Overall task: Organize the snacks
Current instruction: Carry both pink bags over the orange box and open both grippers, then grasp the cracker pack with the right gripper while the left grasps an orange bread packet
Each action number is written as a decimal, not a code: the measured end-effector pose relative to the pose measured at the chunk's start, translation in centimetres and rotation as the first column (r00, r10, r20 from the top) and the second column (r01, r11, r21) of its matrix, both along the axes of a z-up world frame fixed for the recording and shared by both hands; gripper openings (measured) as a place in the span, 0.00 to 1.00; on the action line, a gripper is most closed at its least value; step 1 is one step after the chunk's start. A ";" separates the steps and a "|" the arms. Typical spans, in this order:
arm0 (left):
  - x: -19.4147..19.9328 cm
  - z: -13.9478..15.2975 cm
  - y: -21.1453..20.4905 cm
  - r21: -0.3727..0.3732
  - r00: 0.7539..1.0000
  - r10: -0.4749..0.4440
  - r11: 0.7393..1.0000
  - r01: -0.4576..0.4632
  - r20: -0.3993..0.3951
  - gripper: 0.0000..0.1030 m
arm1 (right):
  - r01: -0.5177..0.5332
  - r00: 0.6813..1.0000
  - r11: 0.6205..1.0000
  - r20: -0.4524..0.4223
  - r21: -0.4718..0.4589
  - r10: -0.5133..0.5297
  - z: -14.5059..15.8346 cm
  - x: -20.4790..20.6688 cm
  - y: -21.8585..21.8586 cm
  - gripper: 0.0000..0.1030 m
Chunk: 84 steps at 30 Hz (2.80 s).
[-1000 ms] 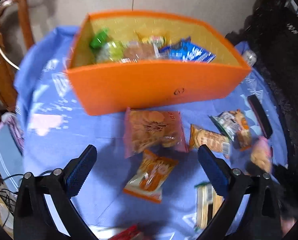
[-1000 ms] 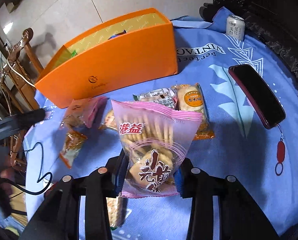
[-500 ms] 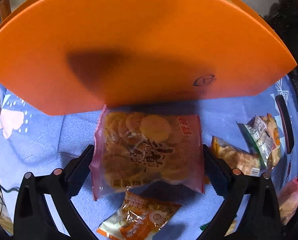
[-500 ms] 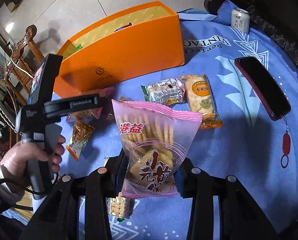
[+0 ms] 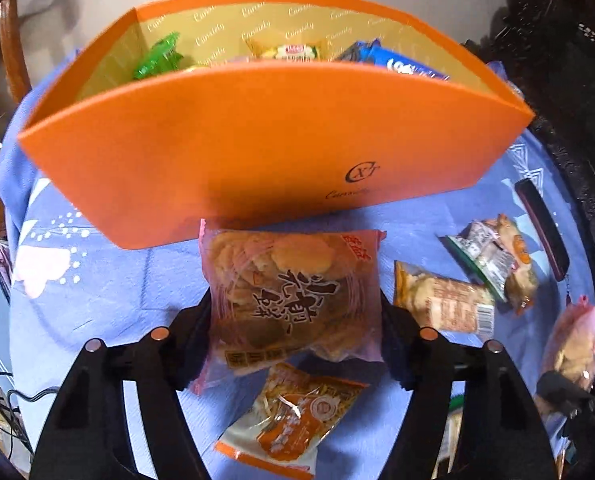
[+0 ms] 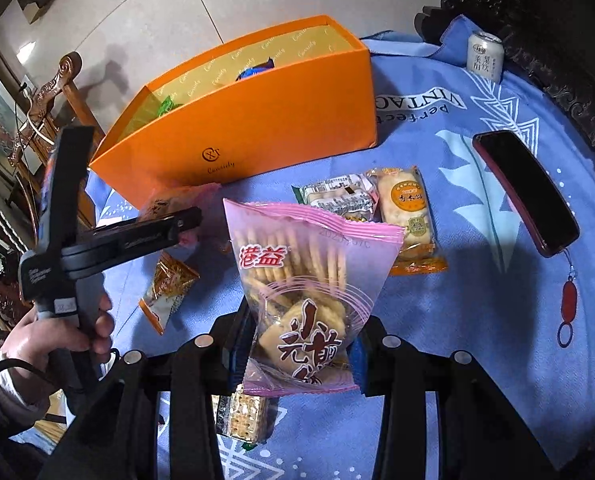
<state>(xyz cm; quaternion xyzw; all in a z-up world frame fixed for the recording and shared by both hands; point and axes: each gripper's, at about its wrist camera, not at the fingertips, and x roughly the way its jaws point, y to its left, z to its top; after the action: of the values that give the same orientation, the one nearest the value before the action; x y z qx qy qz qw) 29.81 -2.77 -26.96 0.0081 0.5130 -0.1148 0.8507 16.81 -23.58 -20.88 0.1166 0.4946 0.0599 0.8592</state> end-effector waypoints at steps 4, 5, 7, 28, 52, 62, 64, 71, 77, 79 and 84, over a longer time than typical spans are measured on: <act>-1.9 1.7 1.0 -0.006 1.000 -0.008 1.000 0.009 0.028 0.66 | 0.001 1.000 1.000 0.019 -0.004 -0.001 0.7 -0.3 0.1 0.40; -2.5 2.3 1.4 -0.009 0.999 -0.011 1.000 0.011 0.038 0.66 | -0.002 1.000 1.000 0.028 -0.007 0.002 1.1 -0.4 0.2 0.40; -3.6 3.6 1.8 -0.017 0.998 -0.012 1.000 0.014 0.063 0.66 | -0.011 0.999 1.000 0.046 -0.009 0.012 1.8 -0.6 0.4 0.40; 4.1 22.3 3.5 -0.071 0.888 0.025 0.997 0.008 0.459 0.77 | -0.146 0.882 0.986 0.440 -0.086 0.169 17.7 11.5 4.4 0.43; -6.3 14.1 6.6 -0.065 0.969 0.064 0.997 -0.050 0.240 0.96 | -0.219 0.959 0.970 0.158 -0.109 0.234 6.1 -0.6 3.6 0.72; -11.1 13.3 10.4 -0.033 0.974 0.125 0.992 -0.121 0.191 0.96 | -0.237 0.970 0.969 -0.065 -0.061 0.234 -3.0 -2.7 6.7 0.72; -11.6 13.4 10.8 -0.029 0.973 0.126 0.992 -0.122 0.192 0.96 | -0.241 0.967 0.967 -0.100 -0.082 0.233 -4.5 -2.7 7.5 0.72; -11.8 12.2 10.3 -0.005 0.982 0.099 0.995 -0.099 0.161 0.96 | -0.294 0.955 0.938 -0.108 -0.185 0.278 -5.3 -4.1 8.7 0.45; -10.8 8.4 7.1 0.022 0.996 0.010 1.000 -0.012 0.090 0.96 | -0.208 0.978 0.965 -0.050 -0.156 0.203 -2.9 -4.5 5.9 0.45; -10.2 6.5 5.5 0.031 0.998 -0.024 0.999 0.022 0.060 0.96 | -0.192 0.981 0.970 -0.038 -0.152 0.188 -2.2 -4.7 5.2 0.45; -8.7 2.2 2.6 0.047 0.996 -0.087 0.995 0.088 -0.009 0.96 | -0.136 0.991 0.980 -0.022 -0.148 0.134 -0.7 -4.7 3.2 0.46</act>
<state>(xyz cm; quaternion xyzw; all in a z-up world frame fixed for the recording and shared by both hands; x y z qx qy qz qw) 21.09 -0.19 -24.80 0.0503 0.5175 -0.1399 0.8426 12.07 -20.40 -21.58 0.0186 0.5094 0.0802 0.8566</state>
